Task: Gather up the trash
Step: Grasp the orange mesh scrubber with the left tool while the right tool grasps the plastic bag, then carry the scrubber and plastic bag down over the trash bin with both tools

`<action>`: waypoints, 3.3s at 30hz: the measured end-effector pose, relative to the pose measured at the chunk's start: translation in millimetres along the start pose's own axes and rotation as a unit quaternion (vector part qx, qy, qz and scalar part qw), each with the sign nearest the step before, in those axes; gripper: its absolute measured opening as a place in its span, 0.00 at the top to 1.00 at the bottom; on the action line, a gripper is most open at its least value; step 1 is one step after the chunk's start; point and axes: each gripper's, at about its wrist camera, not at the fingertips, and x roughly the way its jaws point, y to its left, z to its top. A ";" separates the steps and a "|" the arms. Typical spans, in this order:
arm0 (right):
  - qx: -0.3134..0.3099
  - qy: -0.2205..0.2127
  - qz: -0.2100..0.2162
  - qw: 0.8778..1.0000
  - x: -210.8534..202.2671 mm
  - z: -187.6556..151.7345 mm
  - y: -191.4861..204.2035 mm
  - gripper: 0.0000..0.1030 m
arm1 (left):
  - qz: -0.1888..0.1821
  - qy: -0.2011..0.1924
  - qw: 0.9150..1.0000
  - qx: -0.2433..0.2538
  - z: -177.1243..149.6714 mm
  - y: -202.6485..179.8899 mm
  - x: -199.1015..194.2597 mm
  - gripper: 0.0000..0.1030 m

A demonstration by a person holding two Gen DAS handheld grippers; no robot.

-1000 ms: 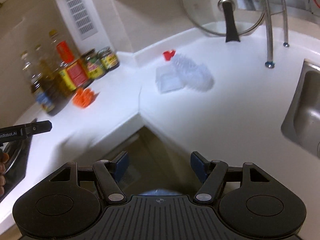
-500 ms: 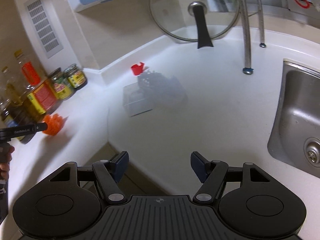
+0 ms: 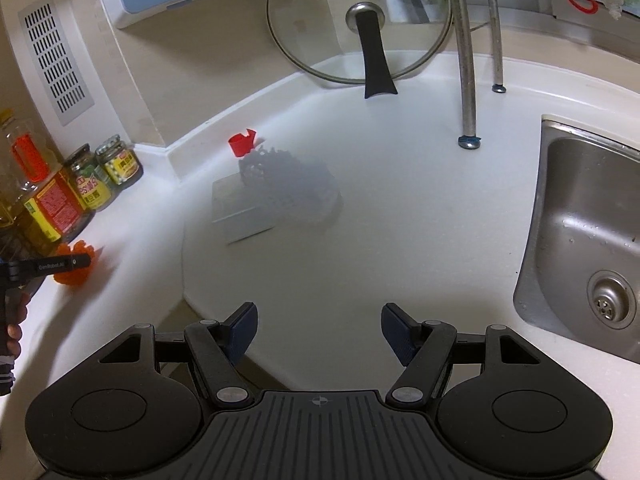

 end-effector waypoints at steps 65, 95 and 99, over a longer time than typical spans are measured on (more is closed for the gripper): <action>-0.084 -0.142 0.043 0.985 -6.3 58.9 26.2 0.95 | -0.044 -0.070 0.995 -0.048 -21.0 -13.2 -127.3 0.69; -0.210 0.075 0.279 0.934 -71.4 -102.4 4.5 0.96 | -0.010 0.056 0.991 -0.122 -180.6 -180.0 -216.4 0.69; -0.222 0.105 0.274 0.930 -51.8 -122.3 6.6 0.95 | -0.002 0.088 0.989 -0.121 -197.5 -187.2 -201.9 0.69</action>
